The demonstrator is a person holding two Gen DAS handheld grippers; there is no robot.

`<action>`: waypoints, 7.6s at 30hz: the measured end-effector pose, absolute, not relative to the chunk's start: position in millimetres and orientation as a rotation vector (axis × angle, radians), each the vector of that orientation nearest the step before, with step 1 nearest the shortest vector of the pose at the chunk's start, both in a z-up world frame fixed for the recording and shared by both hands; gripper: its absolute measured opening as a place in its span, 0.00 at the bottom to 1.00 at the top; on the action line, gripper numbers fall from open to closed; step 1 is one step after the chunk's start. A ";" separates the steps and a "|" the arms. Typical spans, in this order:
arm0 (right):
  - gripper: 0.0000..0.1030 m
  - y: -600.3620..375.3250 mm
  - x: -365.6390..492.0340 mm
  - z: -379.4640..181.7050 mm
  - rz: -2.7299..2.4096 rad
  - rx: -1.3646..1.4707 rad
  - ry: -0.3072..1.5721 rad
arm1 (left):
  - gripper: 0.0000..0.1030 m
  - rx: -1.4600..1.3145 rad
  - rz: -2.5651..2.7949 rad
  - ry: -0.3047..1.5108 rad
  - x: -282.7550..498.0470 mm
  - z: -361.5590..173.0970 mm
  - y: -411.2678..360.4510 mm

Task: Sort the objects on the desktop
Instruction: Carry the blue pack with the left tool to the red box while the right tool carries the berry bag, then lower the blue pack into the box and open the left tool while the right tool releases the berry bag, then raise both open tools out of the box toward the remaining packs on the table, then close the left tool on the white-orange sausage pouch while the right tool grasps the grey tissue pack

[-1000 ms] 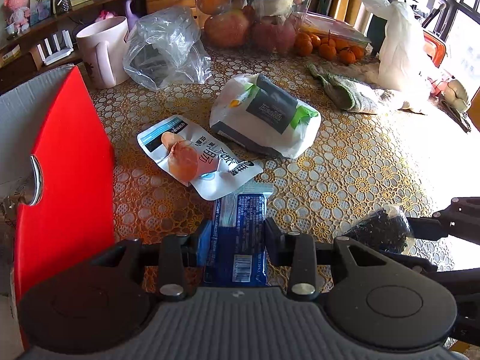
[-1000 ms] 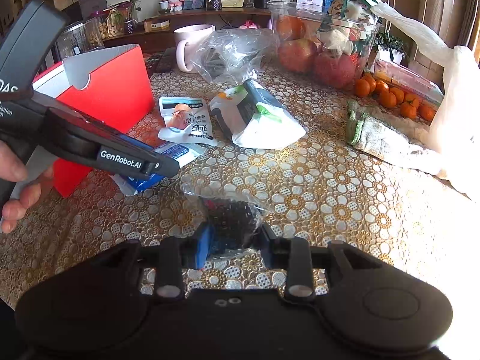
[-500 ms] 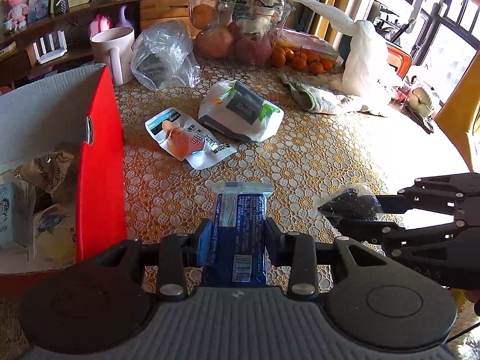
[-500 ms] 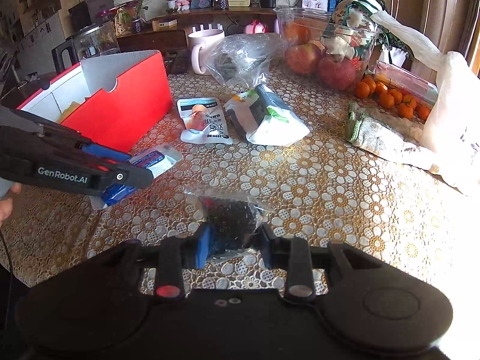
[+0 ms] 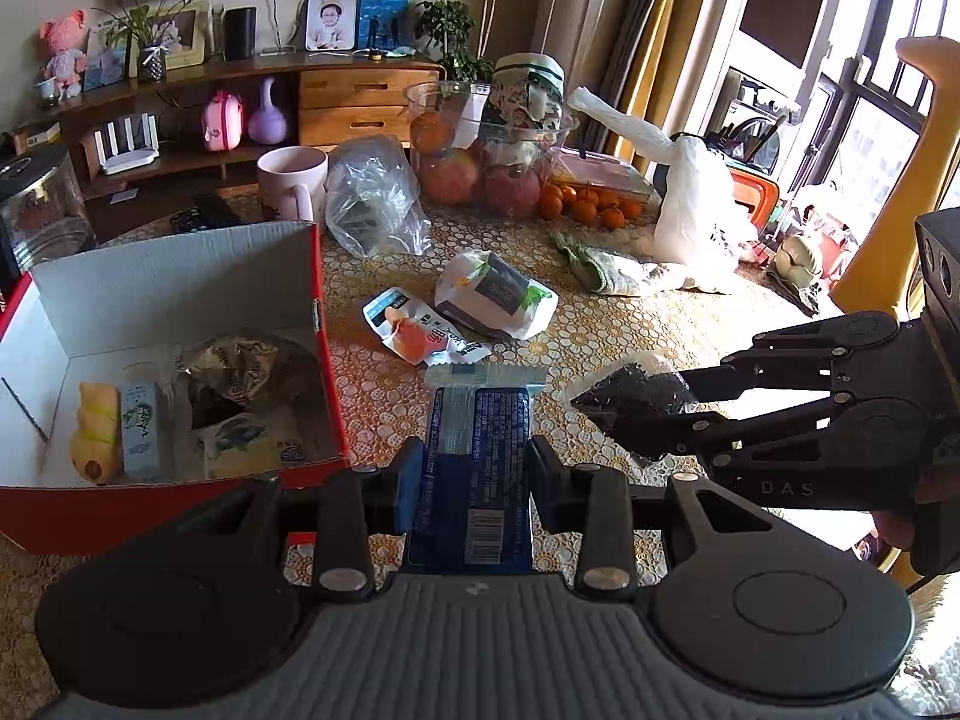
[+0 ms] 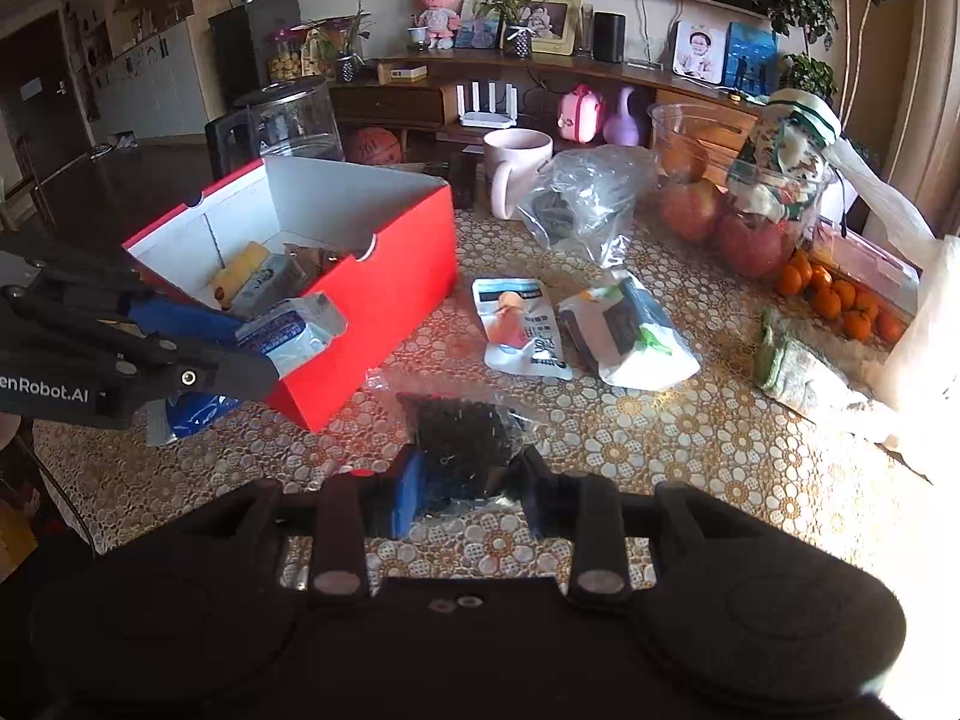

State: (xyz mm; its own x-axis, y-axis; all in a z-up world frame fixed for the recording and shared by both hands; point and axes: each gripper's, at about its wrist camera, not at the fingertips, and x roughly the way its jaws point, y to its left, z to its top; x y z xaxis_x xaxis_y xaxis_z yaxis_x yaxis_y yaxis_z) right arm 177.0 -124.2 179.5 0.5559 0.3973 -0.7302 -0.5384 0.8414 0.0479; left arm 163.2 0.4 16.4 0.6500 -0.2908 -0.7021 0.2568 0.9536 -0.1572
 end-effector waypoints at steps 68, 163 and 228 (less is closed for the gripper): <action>0.33 118.5 278.8 128.8 0.718 -0.359 0.923 | 0.34 -0.035 0.080 0.941 283.6 -59.5 205.0; 0.74 -183.9 185.1 200.1 0.486 -0.052 0.739 | 1.00 -0.019 -0.054 0.809 187.0 1.1 52.1; 0.74 -170.1 420.7 66.1 0.379 0.078 0.981 | 0.99 -0.122 -0.002 1.002 379.9 -131.6 -89.3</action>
